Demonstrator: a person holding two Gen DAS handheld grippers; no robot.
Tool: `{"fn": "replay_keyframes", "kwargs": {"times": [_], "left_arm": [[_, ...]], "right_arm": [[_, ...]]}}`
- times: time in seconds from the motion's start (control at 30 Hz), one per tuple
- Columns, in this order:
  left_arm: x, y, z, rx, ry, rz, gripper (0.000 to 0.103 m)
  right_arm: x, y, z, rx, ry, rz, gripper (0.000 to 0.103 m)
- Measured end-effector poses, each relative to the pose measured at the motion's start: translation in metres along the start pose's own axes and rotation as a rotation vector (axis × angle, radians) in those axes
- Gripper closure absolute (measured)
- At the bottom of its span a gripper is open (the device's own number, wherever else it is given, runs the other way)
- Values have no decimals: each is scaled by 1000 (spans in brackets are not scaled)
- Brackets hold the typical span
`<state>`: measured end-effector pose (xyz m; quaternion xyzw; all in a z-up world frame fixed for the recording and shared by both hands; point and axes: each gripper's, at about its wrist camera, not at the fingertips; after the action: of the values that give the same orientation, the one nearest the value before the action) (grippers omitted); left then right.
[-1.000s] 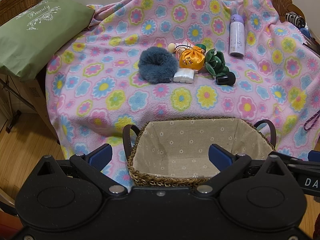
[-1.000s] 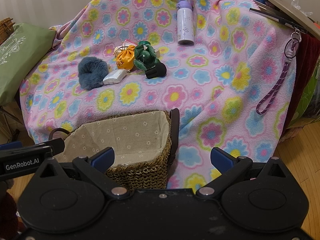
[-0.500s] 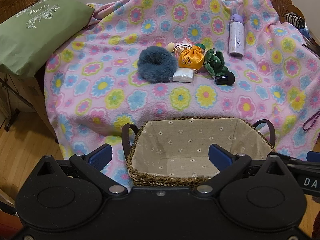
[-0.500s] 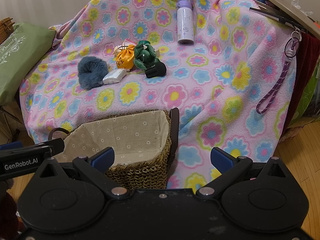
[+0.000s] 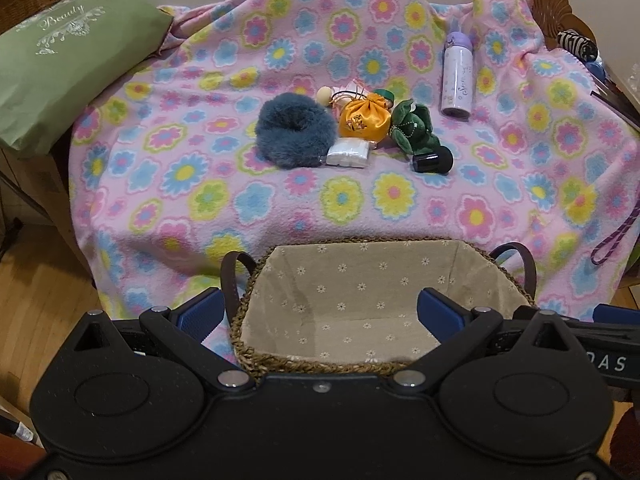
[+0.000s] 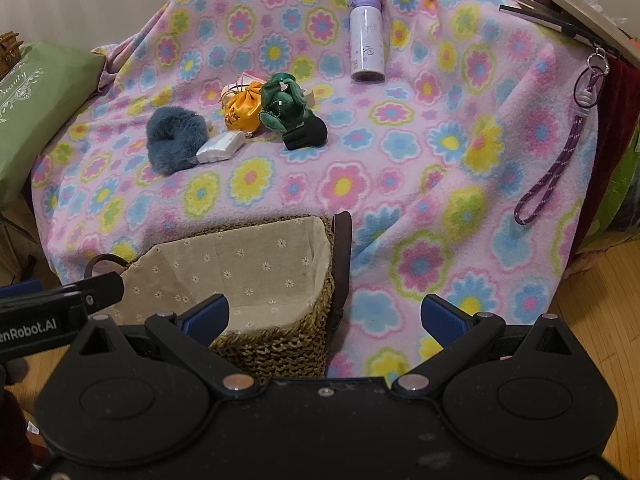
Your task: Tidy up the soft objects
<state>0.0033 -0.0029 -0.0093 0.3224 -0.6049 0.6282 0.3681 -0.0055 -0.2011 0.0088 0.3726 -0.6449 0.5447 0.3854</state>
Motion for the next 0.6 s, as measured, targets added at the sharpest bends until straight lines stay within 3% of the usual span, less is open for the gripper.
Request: {"fn": "replay_keyframes", "kwargs": {"times": [0.17, 0.33, 0.6], "left_arm": [[-8, -8, -4, 10, 30, -29, 4], [-6, -19, -4, -22, 19, 30, 4], [-22, -58, -12, -64, -32, 62, 4]], "right_arm": [[3, -12, -1, 22, 3, 49, 1], [-1, -22, -1, 53, 8, 96, 7], [-28, -48, -10, 102, -12, 57, 18]]}}
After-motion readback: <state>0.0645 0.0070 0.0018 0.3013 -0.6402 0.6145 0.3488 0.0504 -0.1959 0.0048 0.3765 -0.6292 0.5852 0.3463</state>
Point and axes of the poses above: each gripper's, at about its wrist camera, not at the fingertips, and x roughly against the way its jaws point, z to its right, y to its underside, and after that the axes turned 11 degrees about -z, right-handed
